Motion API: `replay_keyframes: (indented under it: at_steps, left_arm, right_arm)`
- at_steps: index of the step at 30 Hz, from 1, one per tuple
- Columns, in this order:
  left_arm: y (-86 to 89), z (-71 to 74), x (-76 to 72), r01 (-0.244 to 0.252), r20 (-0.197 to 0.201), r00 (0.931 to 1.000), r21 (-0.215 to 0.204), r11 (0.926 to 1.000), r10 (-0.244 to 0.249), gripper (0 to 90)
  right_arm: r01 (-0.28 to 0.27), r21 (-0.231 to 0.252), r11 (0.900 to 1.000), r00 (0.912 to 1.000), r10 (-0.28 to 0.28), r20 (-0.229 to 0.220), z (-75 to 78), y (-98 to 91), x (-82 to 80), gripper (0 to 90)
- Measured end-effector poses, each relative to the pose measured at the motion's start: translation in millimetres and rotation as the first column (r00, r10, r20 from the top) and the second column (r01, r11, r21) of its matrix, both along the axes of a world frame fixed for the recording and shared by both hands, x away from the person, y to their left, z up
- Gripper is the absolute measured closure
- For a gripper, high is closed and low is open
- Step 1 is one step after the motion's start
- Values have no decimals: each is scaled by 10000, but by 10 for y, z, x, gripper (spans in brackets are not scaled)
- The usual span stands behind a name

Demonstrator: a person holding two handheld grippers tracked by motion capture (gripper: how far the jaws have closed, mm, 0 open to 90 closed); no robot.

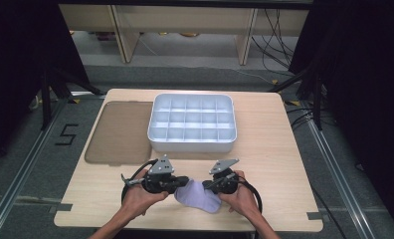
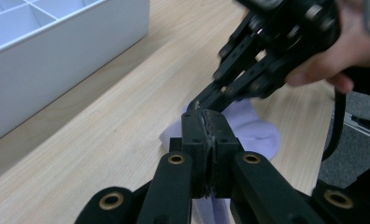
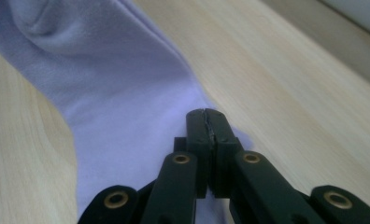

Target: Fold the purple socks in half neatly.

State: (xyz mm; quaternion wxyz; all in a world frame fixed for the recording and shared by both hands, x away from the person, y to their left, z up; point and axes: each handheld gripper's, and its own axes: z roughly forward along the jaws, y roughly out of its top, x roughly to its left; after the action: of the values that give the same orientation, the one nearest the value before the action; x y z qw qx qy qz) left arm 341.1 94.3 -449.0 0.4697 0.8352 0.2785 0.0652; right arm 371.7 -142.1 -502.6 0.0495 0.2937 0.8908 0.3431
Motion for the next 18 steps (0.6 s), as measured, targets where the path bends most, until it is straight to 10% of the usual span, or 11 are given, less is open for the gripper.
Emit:
replay_keyframes:
  at_steps: [10,18]
  left_arm:
    - [-52,-11,37,-131,-87,9999,-159,9998,129,873]
    - [-74,-11,37,-4,-126,9999,-165,9999,2,873]
  right_arm:
    - [-288,321,9991,9994,295,-198,-11,80,75,889]
    - [-43,256,9997,9979,27,642,165,-162,11,885]
